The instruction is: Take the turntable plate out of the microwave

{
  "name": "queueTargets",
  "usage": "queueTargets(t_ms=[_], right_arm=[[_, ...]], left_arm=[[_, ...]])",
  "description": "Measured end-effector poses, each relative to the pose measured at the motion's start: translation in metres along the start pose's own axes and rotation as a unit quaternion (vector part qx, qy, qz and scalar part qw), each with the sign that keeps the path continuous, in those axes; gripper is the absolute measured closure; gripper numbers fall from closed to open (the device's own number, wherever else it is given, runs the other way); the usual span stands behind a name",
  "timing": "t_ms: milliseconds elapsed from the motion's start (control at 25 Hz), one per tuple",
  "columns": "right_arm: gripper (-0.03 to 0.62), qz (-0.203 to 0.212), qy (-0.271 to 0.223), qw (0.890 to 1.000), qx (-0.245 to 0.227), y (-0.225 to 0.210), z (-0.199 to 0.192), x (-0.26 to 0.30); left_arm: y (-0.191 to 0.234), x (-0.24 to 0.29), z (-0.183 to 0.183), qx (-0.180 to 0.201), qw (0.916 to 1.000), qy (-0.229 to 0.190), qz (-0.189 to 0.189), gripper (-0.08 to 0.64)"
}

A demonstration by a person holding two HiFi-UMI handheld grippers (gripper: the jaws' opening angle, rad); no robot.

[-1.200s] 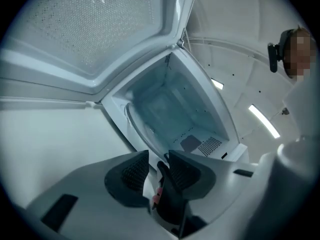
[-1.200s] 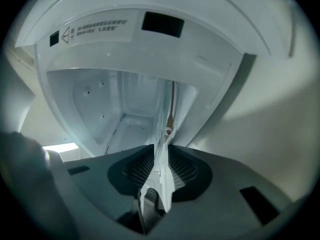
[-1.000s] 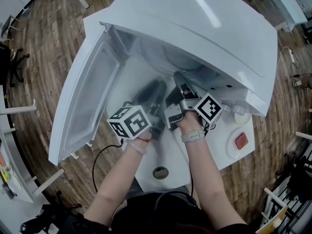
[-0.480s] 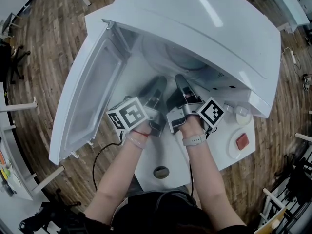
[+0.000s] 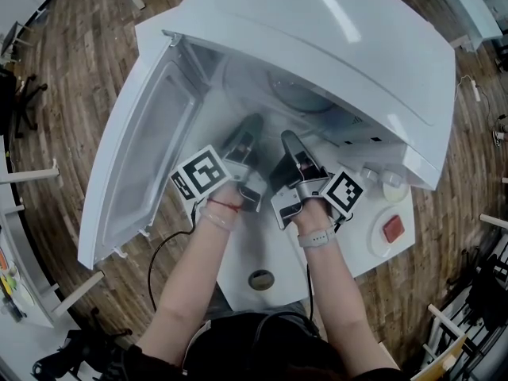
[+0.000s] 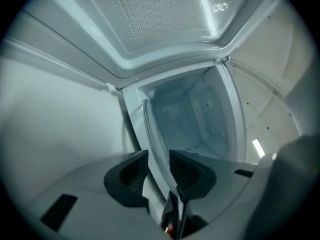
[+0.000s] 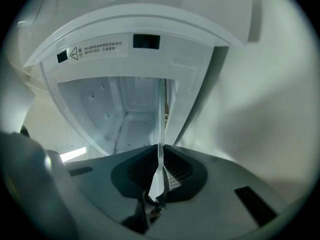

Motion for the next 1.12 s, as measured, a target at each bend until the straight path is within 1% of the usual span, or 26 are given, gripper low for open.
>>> queueTargets(t_ms=[160,400,440,520,640,720,800,840,1000,1120], right_arm=[[0.545,-0.001,0.007,1.0,-0.002,-0.001,-0.001,-0.005],[0.545,-0.006,0.019,1.0,-0.003,-0.002,-0.001,-0.008],[0.545,-0.005,0.023,1.0,-0.001,-0.002,-0.003,-0.009],[0.545,-0.005,0.029,1.0,0.001,-0.003,-0.007,-0.011],[0.545,-0.003,0.035,0.999,-0.004,-0.003,-0.008,-0.013],[0.545,-0.002,0.034,0.999,-0.022,-0.003,-0.007,-0.012],[0.543,-0.004,0.022,0.999,-0.047,-0.002,-0.003,-0.012],[0.54,-0.007,0.011,0.998,-0.055,-0.002,0.001,-0.012],[0.518,-0.014,-0.029,0.998,-0.051,-0.002,0.019,-0.01],[0.518,-0.007,-0.038,0.998,-0.051,0.002,0.025,-0.005]], left_arm=[[0.004,0.004,0.001,-0.007,0.9999,-0.002,0.009,0.434],[0.007,0.006,0.004,-0.045,0.9988,-0.018,0.003,0.437],[0.008,0.006,0.004,-0.052,0.9984,-0.022,0.002,0.45],[0.008,0.006,0.006,-0.065,0.9974,-0.03,0.0,0.499],[0.008,0.004,0.005,-0.074,0.9966,-0.035,-0.001,0.502],[0.009,0.004,0.004,-0.093,0.9949,-0.04,-0.005,0.509],[0.01,0.004,0.004,-0.112,0.9927,-0.044,-0.01,0.517],[0.009,0.004,0.003,-0.114,0.9924,-0.044,-0.01,0.517],[0.008,0.001,0.002,-0.114,0.9924,-0.043,-0.011,0.517],[0.008,-0.001,0.0,-0.114,0.9925,-0.043,-0.012,0.517]])
Point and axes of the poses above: the fingertips, and each gripper's own axes: x forward along the fingers, y to its left, z out of its top, the point moved 1 cm from there along -x, backward along the fingers, and after that the axes turned 7 degrees about x, right-handed, at the moved point
